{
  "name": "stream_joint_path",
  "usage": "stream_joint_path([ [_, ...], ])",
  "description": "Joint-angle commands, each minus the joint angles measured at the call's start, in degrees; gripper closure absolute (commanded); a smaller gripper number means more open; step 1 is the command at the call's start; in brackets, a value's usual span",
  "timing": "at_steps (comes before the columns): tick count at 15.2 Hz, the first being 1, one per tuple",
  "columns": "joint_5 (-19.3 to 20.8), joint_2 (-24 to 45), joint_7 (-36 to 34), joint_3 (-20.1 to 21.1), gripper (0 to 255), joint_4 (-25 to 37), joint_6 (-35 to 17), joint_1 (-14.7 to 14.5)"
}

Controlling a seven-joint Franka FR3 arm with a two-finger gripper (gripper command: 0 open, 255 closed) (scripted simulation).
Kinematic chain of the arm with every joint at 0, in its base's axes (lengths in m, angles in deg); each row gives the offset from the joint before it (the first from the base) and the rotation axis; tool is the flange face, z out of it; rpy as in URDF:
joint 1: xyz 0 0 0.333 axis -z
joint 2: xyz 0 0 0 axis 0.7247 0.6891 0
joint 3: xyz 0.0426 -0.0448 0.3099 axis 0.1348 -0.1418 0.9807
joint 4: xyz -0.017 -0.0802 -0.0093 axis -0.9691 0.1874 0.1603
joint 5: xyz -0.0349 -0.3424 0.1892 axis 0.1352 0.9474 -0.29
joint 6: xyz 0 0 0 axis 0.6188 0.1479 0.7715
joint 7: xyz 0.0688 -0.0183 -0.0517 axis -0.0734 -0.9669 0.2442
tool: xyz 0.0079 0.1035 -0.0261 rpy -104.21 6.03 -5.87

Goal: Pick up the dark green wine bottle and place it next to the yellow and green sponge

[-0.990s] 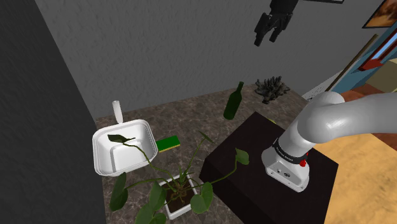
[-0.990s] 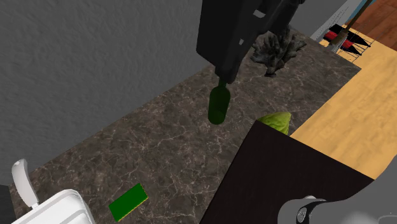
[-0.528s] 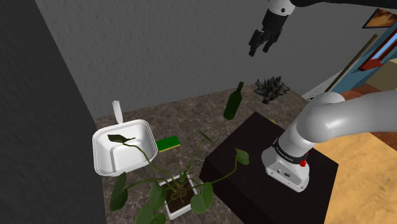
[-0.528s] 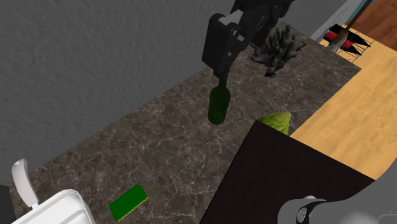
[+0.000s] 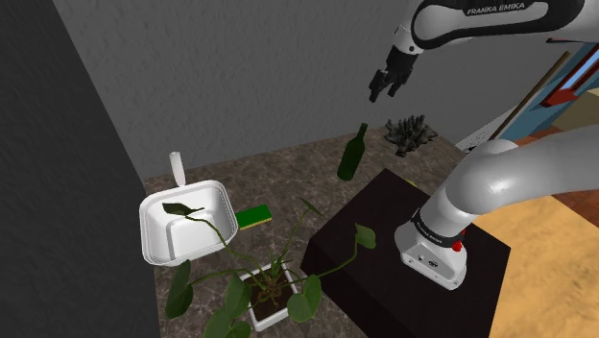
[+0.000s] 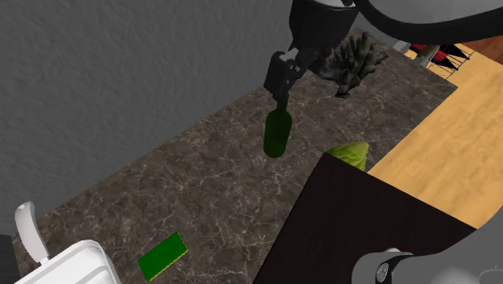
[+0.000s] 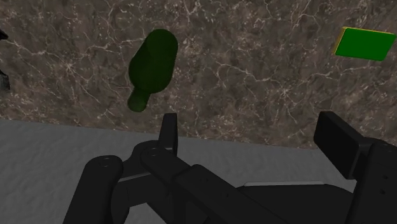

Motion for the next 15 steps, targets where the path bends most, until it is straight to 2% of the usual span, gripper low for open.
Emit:
stream_joint_path([
  [1, 0.4, 3.3, 1.1, -1.8, 0, -0.6, -4.4, 0.1],
  [5, 0.4, 10.6, 4.4, -6.1, 0, -1.1, -12.7, 0.3],
  [9, -1.6, 19.2, 8.8, -10.6, 0, -0.1, -20.9, -0.6],
  [12, -5.5, 26.5, 13.5, -14.0, 0, 1.4, -26.5, -1.9],
  [15, -12.6, 34.4, 20.4, -16.8, 0, 3.8, -31.4, -3.5],
])
